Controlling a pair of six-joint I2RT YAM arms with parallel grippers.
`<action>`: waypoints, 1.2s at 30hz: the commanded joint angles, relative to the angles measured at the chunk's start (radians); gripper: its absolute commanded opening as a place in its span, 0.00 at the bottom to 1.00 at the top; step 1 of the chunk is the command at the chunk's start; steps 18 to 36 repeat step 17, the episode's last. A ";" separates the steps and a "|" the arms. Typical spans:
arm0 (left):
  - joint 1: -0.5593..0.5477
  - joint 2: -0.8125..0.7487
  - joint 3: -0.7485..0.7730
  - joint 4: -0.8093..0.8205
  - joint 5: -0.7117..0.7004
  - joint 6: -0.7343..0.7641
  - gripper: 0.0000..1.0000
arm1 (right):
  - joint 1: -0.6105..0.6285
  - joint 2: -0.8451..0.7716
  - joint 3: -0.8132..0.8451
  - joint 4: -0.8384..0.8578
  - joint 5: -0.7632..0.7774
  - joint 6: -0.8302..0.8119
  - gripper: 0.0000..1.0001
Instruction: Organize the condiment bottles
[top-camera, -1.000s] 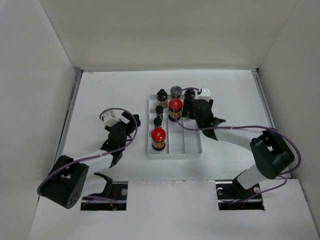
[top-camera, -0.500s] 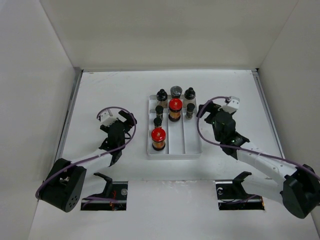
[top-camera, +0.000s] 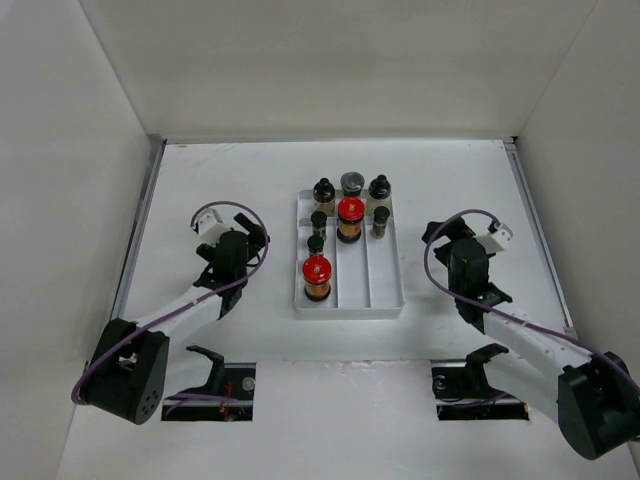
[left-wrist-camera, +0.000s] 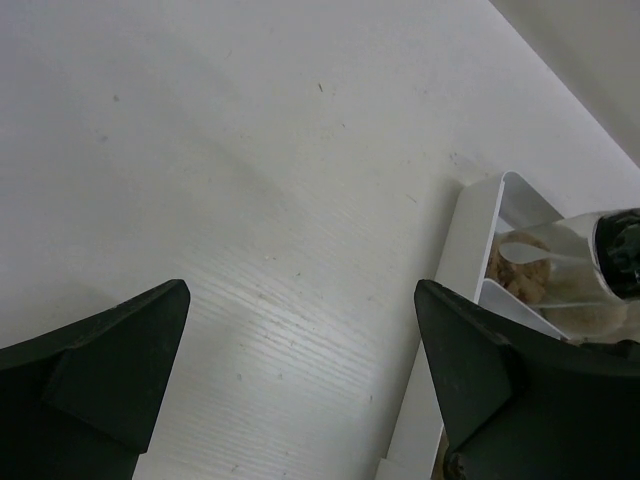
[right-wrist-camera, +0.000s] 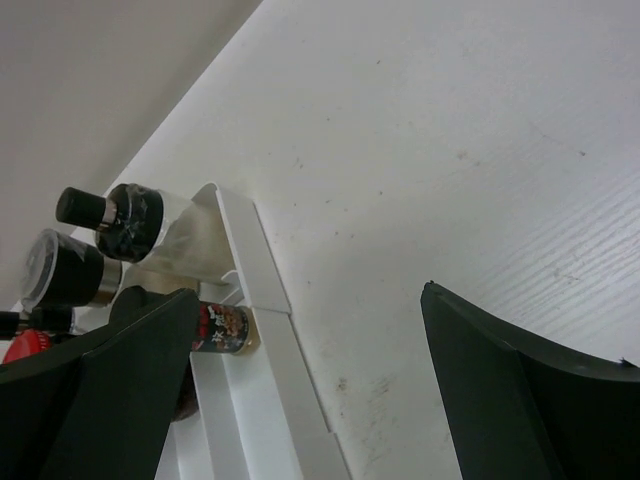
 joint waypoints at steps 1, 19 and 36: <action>0.010 -0.001 0.103 -0.116 0.002 -0.007 1.00 | -0.019 -0.033 -0.012 0.084 -0.045 0.066 1.00; -0.015 0.059 0.266 -0.258 -0.009 0.067 1.00 | -0.014 -0.015 0.006 0.086 -0.060 0.035 1.00; -0.015 0.059 0.266 -0.258 -0.009 0.067 1.00 | -0.014 -0.015 0.006 0.086 -0.060 0.035 1.00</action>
